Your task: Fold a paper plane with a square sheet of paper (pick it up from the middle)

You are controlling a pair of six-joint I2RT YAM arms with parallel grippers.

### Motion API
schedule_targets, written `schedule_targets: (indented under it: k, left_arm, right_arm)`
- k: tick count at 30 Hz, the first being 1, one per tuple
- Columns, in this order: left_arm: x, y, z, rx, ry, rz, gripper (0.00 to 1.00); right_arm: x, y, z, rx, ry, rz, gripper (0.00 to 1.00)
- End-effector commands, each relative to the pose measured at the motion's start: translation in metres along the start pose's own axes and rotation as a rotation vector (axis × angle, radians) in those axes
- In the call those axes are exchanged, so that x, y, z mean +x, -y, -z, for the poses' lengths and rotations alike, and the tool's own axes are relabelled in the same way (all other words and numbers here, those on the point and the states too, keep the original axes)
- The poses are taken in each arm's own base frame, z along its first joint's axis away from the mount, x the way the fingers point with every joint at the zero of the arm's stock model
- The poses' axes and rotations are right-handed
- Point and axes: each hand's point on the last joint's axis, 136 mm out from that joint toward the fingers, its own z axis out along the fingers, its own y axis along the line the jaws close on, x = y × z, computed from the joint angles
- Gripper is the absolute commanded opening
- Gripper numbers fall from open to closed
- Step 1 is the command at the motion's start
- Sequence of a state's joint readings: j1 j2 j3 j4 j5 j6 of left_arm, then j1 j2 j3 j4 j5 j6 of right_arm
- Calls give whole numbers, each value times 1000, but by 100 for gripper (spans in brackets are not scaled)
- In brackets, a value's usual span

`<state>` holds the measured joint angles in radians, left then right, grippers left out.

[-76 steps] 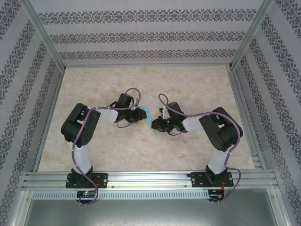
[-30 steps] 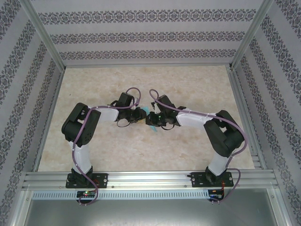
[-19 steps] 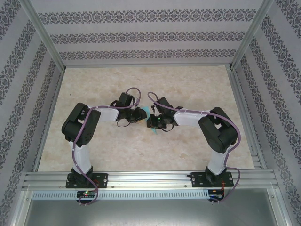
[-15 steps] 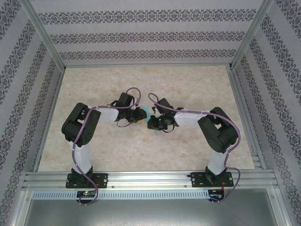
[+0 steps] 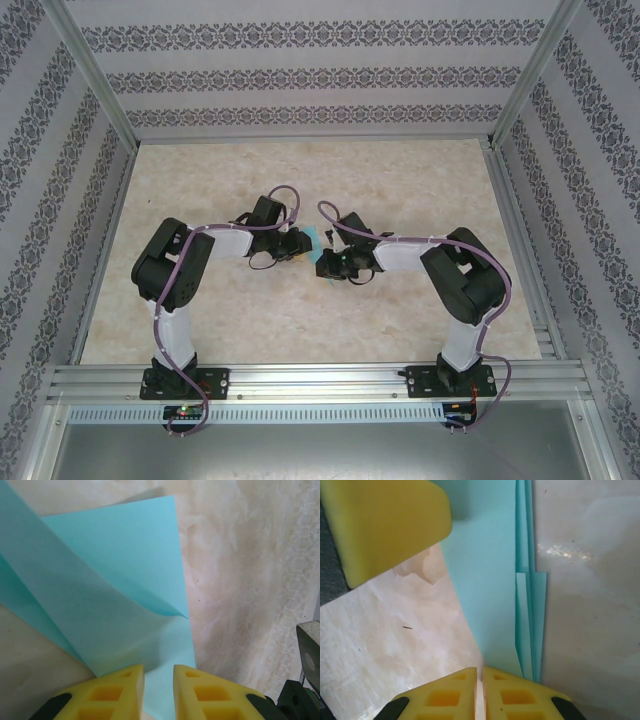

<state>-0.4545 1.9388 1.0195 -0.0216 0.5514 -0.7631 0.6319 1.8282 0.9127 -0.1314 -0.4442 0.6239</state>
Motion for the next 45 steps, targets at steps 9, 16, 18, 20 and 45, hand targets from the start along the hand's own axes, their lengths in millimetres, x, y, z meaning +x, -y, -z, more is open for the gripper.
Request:
schedule_targets:
  k: [9, 16, 18, 20, 45]
  left_arm:
    - [16, -80, -12, -322, -29, 66, 23]
    - [15, -79, -12, -321, -33, 63, 23]
    - [14, -77, -13, -312, -33, 62, 23]
    - [15, -75, -14, -301, -36, 57, 23]
    - [14, -59, -17, -251, -57, 16, 24]
  right_arm:
    - [67, 47, 12, 70, -147, -64, 12]
    - [81, 51, 24, 85, -164, -71, 11]
    - [71, 43, 30, 70, -129, -55, 11]
    - [54, 29, 37, 45, -76, -27, 11]
    - [2, 19, -4, 65, -36, 7, 9]
